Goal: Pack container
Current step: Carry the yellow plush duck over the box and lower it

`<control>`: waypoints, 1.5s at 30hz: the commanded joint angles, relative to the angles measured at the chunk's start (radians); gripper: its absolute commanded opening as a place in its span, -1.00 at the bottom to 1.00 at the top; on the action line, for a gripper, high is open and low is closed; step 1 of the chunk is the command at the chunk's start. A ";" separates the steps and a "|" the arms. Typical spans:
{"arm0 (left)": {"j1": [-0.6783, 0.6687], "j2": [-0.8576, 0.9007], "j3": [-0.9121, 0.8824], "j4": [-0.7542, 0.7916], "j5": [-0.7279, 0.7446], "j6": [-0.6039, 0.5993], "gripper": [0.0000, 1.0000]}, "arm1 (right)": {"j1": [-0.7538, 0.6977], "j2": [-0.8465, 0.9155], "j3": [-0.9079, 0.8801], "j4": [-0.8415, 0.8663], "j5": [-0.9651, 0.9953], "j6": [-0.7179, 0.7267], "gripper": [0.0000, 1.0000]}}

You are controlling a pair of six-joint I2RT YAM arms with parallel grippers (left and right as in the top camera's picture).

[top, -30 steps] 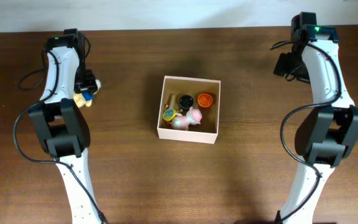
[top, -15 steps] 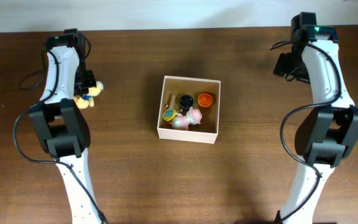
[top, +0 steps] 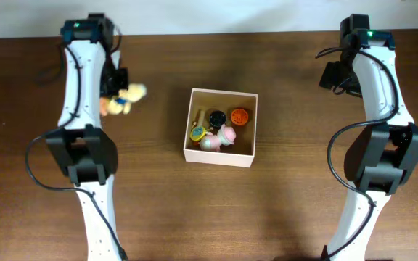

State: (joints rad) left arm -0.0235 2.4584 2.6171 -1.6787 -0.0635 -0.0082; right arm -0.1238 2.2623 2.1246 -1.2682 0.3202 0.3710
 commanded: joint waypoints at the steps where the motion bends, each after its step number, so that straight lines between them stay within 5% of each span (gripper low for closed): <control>1: -0.068 -0.109 0.089 -0.007 0.064 0.177 -0.95 | -0.003 0.002 0.001 0.001 0.002 0.016 0.98; 11: -0.266 -0.193 0.122 -0.008 0.211 0.403 -0.95 | -0.003 0.002 0.001 0.001 0.002 0.016 0.98; 32: -0.500 -0.017 0.112 -0.009 0.307 0.406 -0.96 | -0.003 0.002 0.001 0.001 0.002 0.016 0.98; 45: -0.506 0.112 0.112 -0.009 0.127 0.163 -0.96 | -0.003 0.002 0.001 0.001 0.002 0.016 0.98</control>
State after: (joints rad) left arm -0.5320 2.5473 2.7266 -1.6844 0.1467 0.2390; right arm -0.1238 2.2623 2.1246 -1.2682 0.3206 0.3710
